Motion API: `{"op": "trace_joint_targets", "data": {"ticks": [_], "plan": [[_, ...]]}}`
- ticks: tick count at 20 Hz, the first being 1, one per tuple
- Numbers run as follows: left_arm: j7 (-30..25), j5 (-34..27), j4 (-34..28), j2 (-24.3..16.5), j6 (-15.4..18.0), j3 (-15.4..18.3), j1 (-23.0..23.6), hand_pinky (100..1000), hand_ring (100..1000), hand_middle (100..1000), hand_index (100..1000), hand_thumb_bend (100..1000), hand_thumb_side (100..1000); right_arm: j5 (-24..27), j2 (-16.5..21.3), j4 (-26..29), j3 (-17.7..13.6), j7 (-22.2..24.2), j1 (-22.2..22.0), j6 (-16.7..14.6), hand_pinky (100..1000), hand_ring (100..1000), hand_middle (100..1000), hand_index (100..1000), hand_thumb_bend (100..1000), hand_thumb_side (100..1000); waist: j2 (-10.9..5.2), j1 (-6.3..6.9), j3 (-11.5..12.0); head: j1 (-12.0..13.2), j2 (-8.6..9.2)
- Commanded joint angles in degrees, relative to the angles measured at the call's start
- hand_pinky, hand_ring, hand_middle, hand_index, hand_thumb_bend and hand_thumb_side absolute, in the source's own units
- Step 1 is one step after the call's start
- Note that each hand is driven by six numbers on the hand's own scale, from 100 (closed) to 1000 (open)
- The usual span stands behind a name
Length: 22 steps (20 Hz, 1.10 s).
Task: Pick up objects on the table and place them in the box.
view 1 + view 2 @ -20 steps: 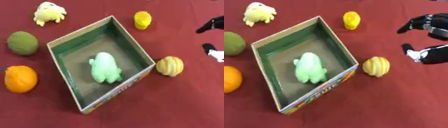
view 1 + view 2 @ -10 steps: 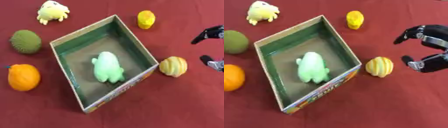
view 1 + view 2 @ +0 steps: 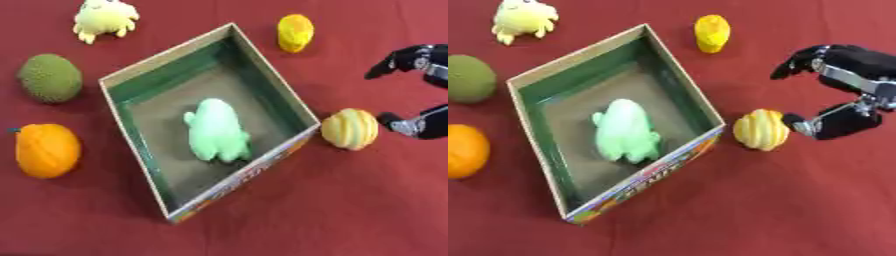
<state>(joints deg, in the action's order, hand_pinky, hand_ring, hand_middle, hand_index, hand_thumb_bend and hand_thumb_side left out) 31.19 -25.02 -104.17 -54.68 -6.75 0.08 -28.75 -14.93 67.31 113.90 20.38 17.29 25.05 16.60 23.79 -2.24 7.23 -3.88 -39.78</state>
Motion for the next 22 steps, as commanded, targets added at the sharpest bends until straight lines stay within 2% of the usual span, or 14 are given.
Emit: {"op": "trace_joint_targets", "data": {"ticks": [1,5,9,12,18,20,22], "plan": [[0.0,-0.2,-0.5,-1.2,-0.1,0.3,-0.8,741,755,680,828,108,828,-2.9,-0.2,0.7,0.9,1.1,1.3,2.0,861,850,777,827,360,100,-0.95,0.09,0.2,-0.3,-0.03],[0.0,-0.5,-0.4,-0.8,-0.1,0.1,-1.1,740,755,678,827,109,830,-5.6,-1.7,0.6,2.3,2.8,2.0,4.3,861,852,780,827,378,100,-0.54,0.01,0.3,-0.6,0.22],[0.2,-0.5,-0.5,-0.7,-0.1,0.3,-1.2,741,754,676,826,106,829,-7.8,-2.5,-0.6,2.9,3.8,1.0,5.6,862,854,775,828,389,100,0.11,0.31,0.5,-1.7,0.31],[0.6,-0.5,-0.6,-0.5,0.0,0.5,-1.3,741,753,674,824,107,829,-10.6,-3.2,-2.0,3.4,3.8,0.8,5.3,863,855,780,829,367,100,0.5,0.57,0.5,-2.4,0.45],[1.3,-0.3,-1.8,0.2,0.5,1.3,-1.3,740,751,671,823,109,824,-15.6,-5.5,-6.7,4.6,3.0,2.2,3.6,860,850,774,823,379,100,1.03,1.12,0.7,-4.0,1.09],[1.7,-0.3,-2.1,0.4,0.6,1.5,-1.0,740,750,669,822,109,824,-16.3,-6.2,-8.3,5.1,3.1,2.7,3.1,856,840,734,802,377,100,1.17,1.27,0.8,-4.2,1.16],[2.0,-0.4,-2.2,0.4,0.6,1.6,-0.7,741,750,669,822,108,824,-16.2,-6.5,-8.8,5.1,2.9,3.1,2.6,849,820,663,736,361,100,1.22,1.36,0.9,-4.3,1.02]]}}
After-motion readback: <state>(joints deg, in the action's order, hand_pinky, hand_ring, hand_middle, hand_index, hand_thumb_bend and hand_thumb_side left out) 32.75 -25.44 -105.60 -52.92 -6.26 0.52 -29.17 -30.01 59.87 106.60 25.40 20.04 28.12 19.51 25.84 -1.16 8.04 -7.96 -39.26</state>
